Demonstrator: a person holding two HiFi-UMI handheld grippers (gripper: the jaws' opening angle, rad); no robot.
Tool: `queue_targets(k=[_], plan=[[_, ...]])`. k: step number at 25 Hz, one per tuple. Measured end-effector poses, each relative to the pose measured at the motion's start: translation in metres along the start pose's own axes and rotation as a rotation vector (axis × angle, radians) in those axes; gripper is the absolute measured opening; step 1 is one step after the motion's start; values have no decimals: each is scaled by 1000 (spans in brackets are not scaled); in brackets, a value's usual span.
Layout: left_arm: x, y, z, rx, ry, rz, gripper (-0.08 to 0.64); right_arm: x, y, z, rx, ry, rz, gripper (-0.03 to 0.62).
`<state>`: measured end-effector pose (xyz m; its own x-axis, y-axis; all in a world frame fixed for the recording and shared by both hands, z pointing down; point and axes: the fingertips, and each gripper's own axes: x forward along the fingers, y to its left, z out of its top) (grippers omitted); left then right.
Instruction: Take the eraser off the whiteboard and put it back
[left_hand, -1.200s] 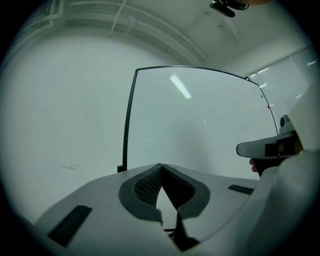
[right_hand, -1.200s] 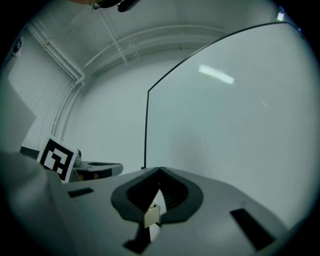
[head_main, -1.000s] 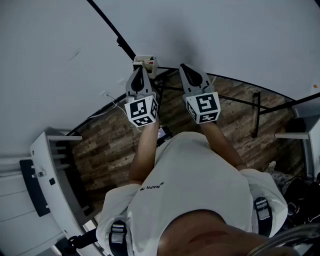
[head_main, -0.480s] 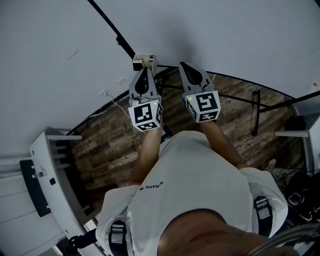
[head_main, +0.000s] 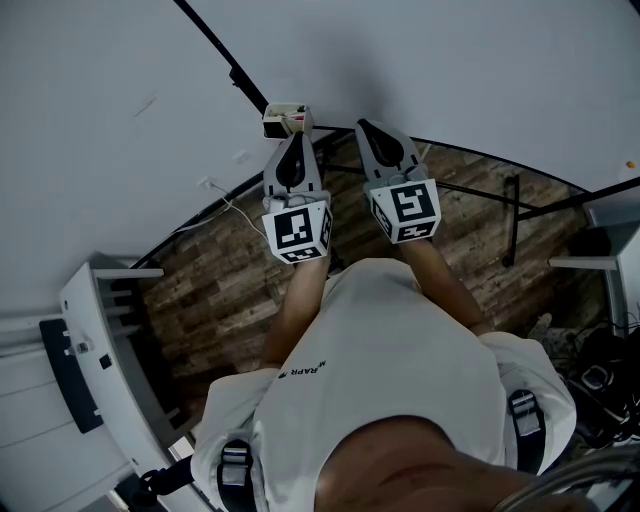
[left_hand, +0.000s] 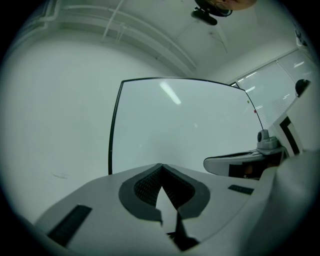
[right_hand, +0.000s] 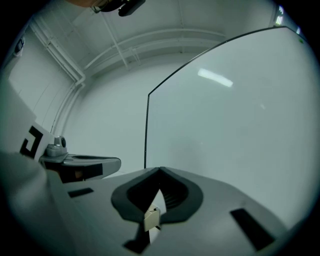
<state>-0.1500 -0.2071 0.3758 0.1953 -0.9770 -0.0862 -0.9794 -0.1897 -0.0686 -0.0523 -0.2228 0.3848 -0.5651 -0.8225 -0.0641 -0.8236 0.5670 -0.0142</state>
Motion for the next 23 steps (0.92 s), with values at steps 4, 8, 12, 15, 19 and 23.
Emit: queue_targets(k=[4,8,12,15,19,23], plan=[[-2,-7,6,3,-8,-12,3,-2,-1,1,-2,1,-5,12],[-3,-14,8,1,-10,-18,3,-4,-3,1,-8,-1,-10,12],[-1,-17,10,-7,-11,-25,3,-4,-2,3,-19,-9,-6,12],[0,-19,11,-5,-9,-27,3,-4,-3,3,-23,-10,-3,12],[-1,-22,12,-2,-8,-28,2,-8,-3,6,-24,-18,-3,12],[-1,-27,11,0,-10,-31,2,-9,-6,9,-22,-30,-2,12]])
